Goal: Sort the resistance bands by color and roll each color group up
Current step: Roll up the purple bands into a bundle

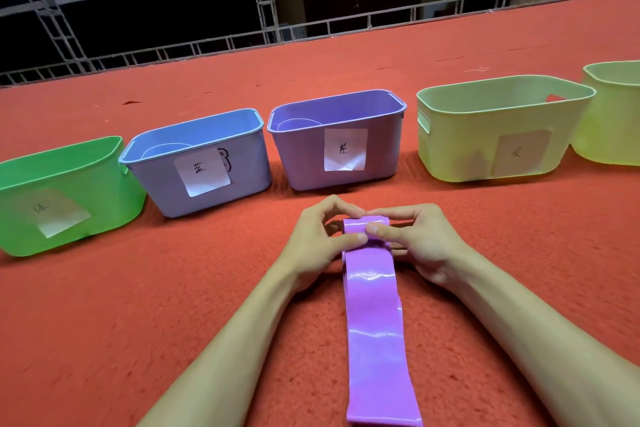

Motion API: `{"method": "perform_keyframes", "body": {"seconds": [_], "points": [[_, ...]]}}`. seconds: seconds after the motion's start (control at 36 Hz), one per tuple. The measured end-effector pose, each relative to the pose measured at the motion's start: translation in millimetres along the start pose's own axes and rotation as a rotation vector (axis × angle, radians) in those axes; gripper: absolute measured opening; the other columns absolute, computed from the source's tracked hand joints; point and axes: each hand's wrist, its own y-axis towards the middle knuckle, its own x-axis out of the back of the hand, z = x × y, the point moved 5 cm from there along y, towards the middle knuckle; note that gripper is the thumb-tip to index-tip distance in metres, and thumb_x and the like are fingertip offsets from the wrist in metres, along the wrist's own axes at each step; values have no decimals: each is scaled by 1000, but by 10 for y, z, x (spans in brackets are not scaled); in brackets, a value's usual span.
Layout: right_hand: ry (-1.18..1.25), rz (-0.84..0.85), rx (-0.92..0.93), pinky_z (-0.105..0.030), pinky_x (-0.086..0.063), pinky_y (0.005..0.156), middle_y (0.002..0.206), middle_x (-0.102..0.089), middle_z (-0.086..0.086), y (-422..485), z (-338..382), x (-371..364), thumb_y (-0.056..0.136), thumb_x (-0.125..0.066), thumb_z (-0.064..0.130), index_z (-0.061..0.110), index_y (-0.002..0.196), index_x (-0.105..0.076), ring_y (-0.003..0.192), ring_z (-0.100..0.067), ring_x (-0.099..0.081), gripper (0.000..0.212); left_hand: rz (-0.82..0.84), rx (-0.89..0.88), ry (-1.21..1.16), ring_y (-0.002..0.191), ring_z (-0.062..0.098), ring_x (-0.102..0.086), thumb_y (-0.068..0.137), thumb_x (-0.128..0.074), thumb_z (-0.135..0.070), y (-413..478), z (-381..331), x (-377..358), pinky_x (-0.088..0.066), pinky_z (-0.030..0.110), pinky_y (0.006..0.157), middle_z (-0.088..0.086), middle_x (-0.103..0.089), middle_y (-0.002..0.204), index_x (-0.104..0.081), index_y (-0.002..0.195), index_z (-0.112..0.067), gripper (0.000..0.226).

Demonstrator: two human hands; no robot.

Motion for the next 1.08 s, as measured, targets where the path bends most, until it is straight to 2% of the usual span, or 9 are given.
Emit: {"method": "perform_keyframes", "body": {"seconds": [0.17, 0.33, 0.42, 0.47, 0.58, 0.69, 0.81, 0.92, 1.08], "points": [[13, -52, 8, -28, -56, 55, 78, -73, -12, 9, 7, 48, 70, -76, -1, 10, 90, -72, 66, -22, -70, 23, -20, 120, -93, 88, 24, -69, 91, -64, -8, -14, 12, -36, -59, 36, 74, 15, -63, 112, -65, 105, -9, 14], [44, -82, 16, -42, -60, 69, 83, -73, -19, 6, 26, 81, 69, -75, -7, 8, 92, -71, 72, -31, -71, 27, 50, 169, -46, 91, 24, -71, 99, -53, -19, -38, 27, -104, -58, 29, 71, 13, -69, 111, -62, 116, -9, 22], [33, -86, 14, -43, -60, 66, 83, -73, -19, 3, 29, 80, 69, -75, -8, 9, 92, -72, 70, -32, -71, 29, 61, 185, -31, 99, 27, -69, 100, -51, -21, -35, 35, -117, -58, 36, 84, 12, -70, 113, -61, 121, -12, 25], [17, -91, 18, -37, -60, 58, 81, -73, -17, 2, 25, 76, 68, -76, -9, 9, 92, -72, 68, -29, -71, 30, 62, 178, -16, 97, 23, -70, 100, -51, -21, -34, 28, -126, -58, 31, 79, 11, -70, 113, -61, 123, -12, 27], [3, -89, 24, -22, -50, 48, 79, -73, -15, 12, 4, 66, 67, -76, -13, 8, 91, -72, 61, -22, -68, 33, 24, 141, 14, 86, 16, -69, 96, -58, -15, -35, 23, -125, -56, 26, 69, 8, -71, 107, -64, 118, -11, 23], [5, -66, 20, -24, -54, 52, 81, -73, -13, 21, -13, 58, 65, -74, -17, 10, 90, -73, 64, -20, -68, 37, -34, 110, 16, 79, 17, -67, 89, -66, -8, -29, 26, -75, -56, 28, 65, 6, -71, 102, -67, 107, -8, 18], [13, -46, 2, -24, -57, 58, 85, -74, -11, 30, -35, 45, 67, -72, -17, 6, 103, -70, 69, -18, -69, 43, -60, 78, 31, 81, 15, -67, 86, -69, -5, -30, 7, -48, -57, 30, 70, 2, -72, 101, -69, 104, -8, 18], [28, -4, -36, -26, -59, 65, 93, -74, -14, 23, -46, 36, 71, -71, -15, 12, 112, -66, 77, -20, -70, 50, -70, 97, 23, 78, 21, -66, 82, -74, -4, -30, 22, -25, -56, 35, 63, 0, -72, 101, -69, 100, -15, 21], [104, 11, -94, -22, -54, 56, 90, -72, -16, 29, -63, -1, 86, -64, 2, 8, 120, -61, 69, -17, -70, 35, -81, 89, 22, 77, 21, -65, 78, -76, 0, -38, 7, 2, -57, 40, 63, 4, -69, 101, -68, 96, -18, 26]]}}
